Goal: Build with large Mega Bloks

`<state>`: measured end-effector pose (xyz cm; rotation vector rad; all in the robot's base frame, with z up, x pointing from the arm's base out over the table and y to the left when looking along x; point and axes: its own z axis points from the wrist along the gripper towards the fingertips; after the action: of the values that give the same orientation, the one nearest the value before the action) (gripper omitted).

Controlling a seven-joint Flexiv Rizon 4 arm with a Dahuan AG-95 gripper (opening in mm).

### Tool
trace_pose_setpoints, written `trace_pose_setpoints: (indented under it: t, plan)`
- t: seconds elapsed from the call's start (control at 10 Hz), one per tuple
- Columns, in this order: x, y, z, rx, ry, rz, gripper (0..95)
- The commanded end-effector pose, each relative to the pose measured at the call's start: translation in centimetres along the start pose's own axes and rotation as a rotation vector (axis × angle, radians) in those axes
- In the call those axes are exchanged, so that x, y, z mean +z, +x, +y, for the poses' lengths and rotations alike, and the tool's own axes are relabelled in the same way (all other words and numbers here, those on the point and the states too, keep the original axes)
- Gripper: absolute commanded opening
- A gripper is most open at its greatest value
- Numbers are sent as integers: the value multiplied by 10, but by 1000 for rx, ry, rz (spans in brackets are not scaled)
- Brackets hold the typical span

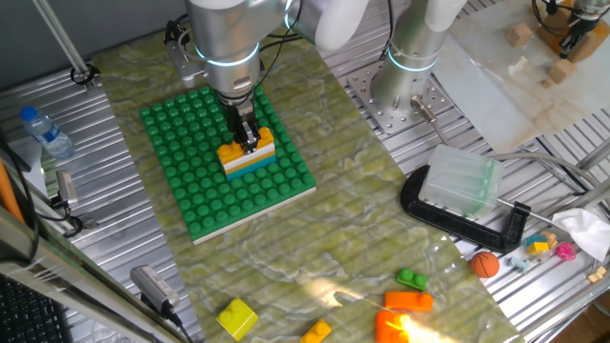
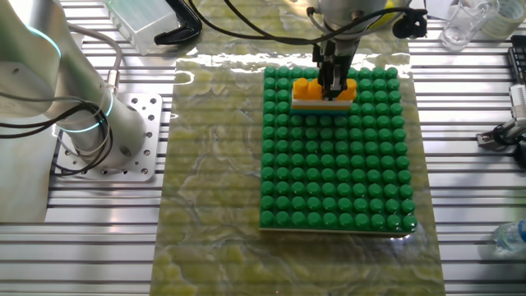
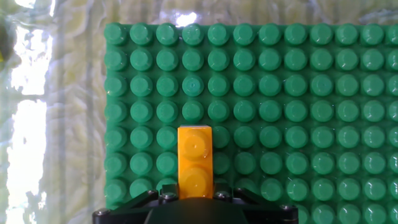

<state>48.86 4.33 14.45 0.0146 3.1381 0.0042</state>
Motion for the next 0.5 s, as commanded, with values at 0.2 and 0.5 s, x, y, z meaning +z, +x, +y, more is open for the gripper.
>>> trace_pose_setpoints:
  t: [0.2, 0.5]
  plan:
    - [4, 1, -1, -10, -3, -2, 0]
    - [6, 2, -1, -15, -5, -2, 0]
